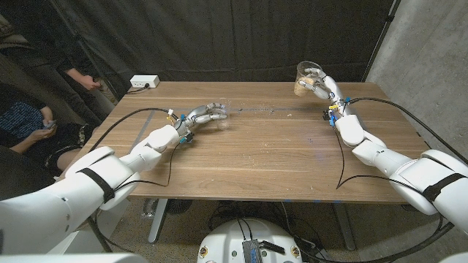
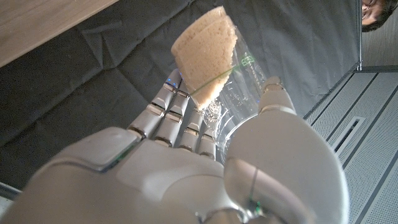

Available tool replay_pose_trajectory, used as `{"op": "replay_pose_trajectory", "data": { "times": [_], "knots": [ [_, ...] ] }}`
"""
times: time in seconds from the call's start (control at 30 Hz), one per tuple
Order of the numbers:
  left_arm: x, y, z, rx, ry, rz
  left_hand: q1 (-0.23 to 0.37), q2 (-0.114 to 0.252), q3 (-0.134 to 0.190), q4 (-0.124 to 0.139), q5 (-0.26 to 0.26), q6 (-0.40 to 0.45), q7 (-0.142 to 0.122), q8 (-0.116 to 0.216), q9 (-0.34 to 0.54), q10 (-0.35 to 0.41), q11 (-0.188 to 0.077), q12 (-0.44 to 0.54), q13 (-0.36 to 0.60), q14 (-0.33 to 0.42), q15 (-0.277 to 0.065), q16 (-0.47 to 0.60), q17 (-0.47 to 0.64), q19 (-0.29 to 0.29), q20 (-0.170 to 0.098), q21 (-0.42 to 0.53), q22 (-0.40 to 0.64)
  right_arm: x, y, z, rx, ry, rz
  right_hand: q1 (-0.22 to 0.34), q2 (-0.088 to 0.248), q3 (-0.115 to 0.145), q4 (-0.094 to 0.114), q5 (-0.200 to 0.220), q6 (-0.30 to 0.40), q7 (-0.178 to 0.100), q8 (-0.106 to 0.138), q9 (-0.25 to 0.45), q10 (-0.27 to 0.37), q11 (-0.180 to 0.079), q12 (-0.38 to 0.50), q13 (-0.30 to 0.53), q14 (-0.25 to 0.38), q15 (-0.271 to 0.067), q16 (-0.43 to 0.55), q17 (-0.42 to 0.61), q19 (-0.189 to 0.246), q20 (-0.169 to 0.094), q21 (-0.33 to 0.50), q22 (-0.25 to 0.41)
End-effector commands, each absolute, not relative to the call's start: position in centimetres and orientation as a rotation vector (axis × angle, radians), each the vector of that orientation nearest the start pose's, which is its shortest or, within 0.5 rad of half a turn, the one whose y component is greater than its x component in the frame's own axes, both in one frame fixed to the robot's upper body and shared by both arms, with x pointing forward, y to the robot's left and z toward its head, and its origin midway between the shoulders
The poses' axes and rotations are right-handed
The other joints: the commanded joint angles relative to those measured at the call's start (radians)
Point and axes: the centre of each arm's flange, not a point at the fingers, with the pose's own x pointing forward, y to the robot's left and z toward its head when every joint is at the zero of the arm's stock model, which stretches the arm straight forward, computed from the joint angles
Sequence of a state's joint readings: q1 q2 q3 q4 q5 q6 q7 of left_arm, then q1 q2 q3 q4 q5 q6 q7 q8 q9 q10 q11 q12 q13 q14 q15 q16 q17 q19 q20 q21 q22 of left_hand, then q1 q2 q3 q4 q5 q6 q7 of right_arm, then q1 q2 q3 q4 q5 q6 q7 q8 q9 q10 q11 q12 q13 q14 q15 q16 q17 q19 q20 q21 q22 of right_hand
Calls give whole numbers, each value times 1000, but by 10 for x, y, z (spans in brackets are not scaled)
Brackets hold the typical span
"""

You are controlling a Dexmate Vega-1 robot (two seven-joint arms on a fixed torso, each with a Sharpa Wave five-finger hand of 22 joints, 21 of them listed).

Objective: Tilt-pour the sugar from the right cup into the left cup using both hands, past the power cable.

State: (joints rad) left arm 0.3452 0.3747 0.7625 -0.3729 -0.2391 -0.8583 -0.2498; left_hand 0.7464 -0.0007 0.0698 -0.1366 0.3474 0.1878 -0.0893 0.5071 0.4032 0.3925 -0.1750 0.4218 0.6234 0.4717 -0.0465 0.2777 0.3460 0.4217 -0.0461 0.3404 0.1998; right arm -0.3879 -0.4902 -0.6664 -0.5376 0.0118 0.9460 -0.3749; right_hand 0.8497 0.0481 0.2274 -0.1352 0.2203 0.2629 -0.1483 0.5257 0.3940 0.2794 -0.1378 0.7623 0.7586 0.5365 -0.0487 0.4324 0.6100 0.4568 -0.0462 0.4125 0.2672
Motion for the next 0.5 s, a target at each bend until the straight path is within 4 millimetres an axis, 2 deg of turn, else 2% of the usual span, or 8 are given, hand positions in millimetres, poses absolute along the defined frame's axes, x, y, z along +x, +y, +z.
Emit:
{"op": "replay_pose_trajectory", "data": {
  "times": [0.03, 0.23, 0.5],
  "knots": [
    [703, 267, -29, 636, -673, -385, 10, 3, 3, 2, -4, 6, -1, 6, 0, 10, 1, 6, 5, 7, -135, 0, 3, 12, -28, 7, 3, 667, -333, 44, -583, -1017, -71, 2, 13, -1, 0, -1, 19, -9, 10, -2, 20, -11, 7, -1, 21, -185, 0, 8, 2, -133, 7, 2],
    [698, 267, -23, 625, -712, -385, 12, 5, 2, 4, -8, 11, -2, 8, -2, 10, 2, 8, 6, 10, -134, -3, 4, 12, -27, 7, 3, 666, -332, 46, -558, -1016, -49, 5, 11, -2, -3, -1, 20, -7, 10, -3, 20, -8, 7, 0, 24, -185, -2, 9, 2, -133, 8, 2],
    [684, 265, -5, 666, -816, -406, 13, 9, 1, 7, -13, 15, 0, 9, -4, 14, 4, 11, 7, 12, -134, -7, 7, 15, -20, 9, 3, 661, -333, 52, -523, -1004, -8, 5, 11, -3, -3, -2, 18, -2, 8, -5, 23, 0, 5, -4, 24, -185, -6, 11, 4, -131, 10, 2]
  ]
}}
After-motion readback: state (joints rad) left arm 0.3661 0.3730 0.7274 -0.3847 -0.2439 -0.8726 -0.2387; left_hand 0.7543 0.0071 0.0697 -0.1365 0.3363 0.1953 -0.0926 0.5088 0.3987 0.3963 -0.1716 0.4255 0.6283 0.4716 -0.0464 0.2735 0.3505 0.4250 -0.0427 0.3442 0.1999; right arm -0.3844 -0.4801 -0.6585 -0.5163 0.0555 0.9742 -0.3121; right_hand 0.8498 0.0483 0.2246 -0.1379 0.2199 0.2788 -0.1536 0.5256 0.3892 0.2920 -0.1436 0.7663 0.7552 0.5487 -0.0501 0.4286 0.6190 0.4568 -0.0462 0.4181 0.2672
